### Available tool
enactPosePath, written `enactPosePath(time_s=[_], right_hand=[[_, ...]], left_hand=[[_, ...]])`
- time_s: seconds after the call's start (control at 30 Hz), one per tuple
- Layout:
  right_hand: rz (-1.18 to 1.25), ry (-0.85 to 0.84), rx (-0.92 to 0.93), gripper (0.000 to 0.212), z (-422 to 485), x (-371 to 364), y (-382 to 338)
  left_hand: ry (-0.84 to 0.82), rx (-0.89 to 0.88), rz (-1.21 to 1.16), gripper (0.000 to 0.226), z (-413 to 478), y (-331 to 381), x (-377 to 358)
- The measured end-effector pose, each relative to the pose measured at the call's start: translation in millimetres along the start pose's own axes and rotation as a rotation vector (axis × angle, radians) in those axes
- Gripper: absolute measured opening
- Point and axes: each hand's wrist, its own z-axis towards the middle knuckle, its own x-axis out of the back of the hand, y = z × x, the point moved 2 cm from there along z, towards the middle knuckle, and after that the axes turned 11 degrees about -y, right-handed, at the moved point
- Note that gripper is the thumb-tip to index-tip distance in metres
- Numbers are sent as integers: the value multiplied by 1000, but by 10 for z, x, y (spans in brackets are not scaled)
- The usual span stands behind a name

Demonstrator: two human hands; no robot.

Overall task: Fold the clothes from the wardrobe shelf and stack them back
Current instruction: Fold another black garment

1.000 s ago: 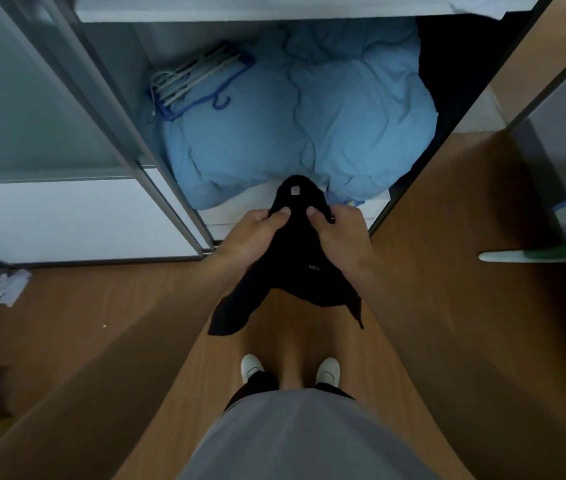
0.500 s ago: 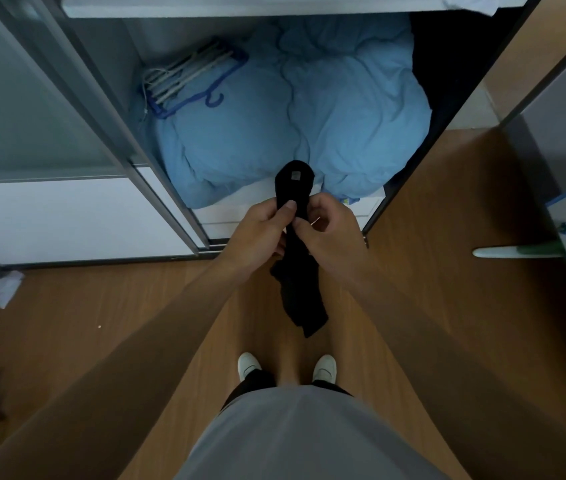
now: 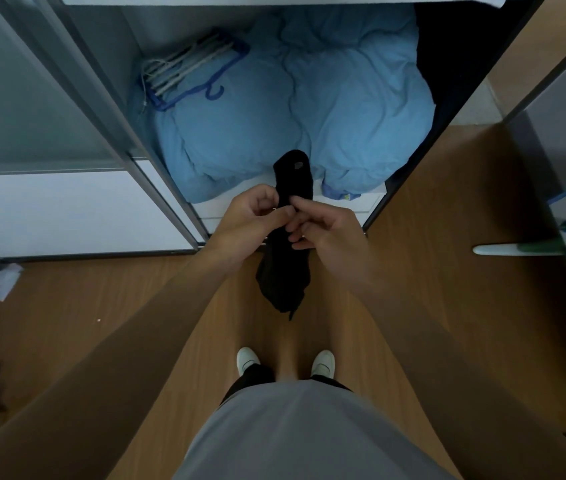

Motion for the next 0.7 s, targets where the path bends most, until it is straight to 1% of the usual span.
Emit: enactPosePath(time_s=[0.03,0.1,0.17,0.23,0.3,0.4,0.5,0.6,0.7], right_hand=[[-9,-1,-12,49,15,25,-3],[-117,19,-11,46,31,77,-29],[-303,109,47,37,20,159,-72],[-423,194,130,38,-7,268,-119],[-453,158,184,44,-12,347,-169],[-460,8,149,42,9,345,-214],[-574,10,128,29,20,280,-225],[-651,18,224,17,-14,196,-190],[-663,19,277,14,-28,172,-160]], left_hand=[[0,-4,-6,8,-7,4,15],[-10,-12,4,5,-18,22,31],[-46,-17,54,7,-22,57,42],[-98,-36,150,14,-33,108,53],[-151,-58,243,15,-49,160,60],[-175,-88,326,11,-49,209,54],[-138,-106,359,8,-35,216,48],[-75,-94,341,9,-28,182,56],[-78,-93,325,10,-41,140,59]])
